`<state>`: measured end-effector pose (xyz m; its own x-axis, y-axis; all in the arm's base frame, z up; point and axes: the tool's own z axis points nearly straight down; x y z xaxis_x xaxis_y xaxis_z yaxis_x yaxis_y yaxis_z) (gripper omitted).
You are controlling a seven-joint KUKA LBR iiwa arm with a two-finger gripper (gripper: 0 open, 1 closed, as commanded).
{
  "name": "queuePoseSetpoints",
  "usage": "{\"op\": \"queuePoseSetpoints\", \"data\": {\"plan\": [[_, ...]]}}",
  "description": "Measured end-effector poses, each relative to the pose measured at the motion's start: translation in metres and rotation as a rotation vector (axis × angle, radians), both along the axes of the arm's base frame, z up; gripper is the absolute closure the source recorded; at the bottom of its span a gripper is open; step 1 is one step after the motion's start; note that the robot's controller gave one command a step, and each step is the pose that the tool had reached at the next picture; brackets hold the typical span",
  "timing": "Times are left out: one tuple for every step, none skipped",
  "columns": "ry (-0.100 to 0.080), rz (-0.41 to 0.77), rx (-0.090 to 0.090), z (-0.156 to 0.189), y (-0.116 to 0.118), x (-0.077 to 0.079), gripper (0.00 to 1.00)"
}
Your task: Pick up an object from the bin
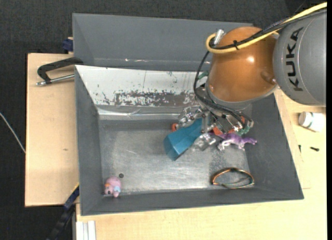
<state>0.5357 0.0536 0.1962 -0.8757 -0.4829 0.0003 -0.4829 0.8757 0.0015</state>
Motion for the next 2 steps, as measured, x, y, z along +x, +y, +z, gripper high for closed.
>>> {"op": "queuePoseSetpoints", "data": {"plan": [[0.000,0.000,0.000,-0.0001,0.0001,-0.0001,1.00],[0.000,0.001,0.001,0.0001,0.0001,0.0000,1.00]]}}
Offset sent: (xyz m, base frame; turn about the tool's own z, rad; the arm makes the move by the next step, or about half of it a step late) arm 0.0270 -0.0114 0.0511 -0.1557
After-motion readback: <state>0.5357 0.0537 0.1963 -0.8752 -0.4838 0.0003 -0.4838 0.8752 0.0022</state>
